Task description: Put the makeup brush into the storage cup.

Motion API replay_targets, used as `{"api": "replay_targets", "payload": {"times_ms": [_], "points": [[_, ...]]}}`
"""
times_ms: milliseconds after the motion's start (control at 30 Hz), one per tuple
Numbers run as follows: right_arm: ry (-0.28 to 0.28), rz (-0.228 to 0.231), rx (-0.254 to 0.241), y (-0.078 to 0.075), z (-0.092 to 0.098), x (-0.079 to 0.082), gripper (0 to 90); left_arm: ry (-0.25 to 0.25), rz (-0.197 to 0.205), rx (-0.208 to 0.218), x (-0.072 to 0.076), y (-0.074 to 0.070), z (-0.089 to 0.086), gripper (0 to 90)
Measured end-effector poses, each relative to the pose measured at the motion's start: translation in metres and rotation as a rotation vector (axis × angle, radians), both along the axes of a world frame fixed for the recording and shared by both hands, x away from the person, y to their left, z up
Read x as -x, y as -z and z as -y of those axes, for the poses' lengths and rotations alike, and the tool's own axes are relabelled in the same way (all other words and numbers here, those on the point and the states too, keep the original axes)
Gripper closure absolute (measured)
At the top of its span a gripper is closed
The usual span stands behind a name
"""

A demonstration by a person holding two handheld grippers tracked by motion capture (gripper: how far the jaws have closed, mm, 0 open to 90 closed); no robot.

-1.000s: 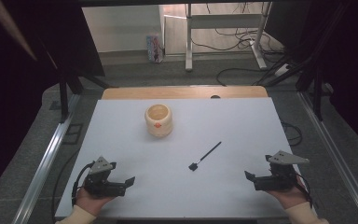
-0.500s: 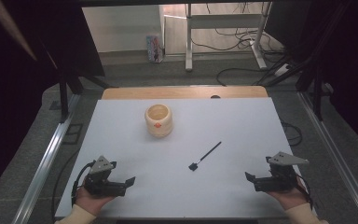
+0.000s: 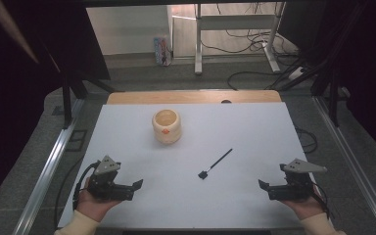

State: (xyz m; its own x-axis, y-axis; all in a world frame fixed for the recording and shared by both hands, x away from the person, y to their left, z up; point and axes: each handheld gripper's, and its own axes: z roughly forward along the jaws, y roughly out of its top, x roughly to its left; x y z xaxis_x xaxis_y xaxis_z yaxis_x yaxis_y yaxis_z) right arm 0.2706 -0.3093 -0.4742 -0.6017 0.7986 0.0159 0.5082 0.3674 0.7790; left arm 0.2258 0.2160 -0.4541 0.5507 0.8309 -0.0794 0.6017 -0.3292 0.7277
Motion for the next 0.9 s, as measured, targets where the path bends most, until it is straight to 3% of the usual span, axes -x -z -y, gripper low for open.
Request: {"api": "replay_targets", "payload": {"times_ms": [233, 600, 900], "points": [[0.001, -0.003, 0.0, 0.001, 0.0, -0.001, 1.6, 0.01, 0.018, -0.006, -0.008, -0.016, 0.007, 2.2], [0.009, -0.008, 0.003, 0.002, 0.001, -0.001, 1.8, 0.036, -0.006, -0.026, -0.024, -0.019, 0.017, 2.3], [0.024, -0.026, 0.006, 0.003, 0.002, -0.002, 2.1, 0.08, -0.019, -0.076, -0.039, -0.02, 0.037, 2.2]]}}
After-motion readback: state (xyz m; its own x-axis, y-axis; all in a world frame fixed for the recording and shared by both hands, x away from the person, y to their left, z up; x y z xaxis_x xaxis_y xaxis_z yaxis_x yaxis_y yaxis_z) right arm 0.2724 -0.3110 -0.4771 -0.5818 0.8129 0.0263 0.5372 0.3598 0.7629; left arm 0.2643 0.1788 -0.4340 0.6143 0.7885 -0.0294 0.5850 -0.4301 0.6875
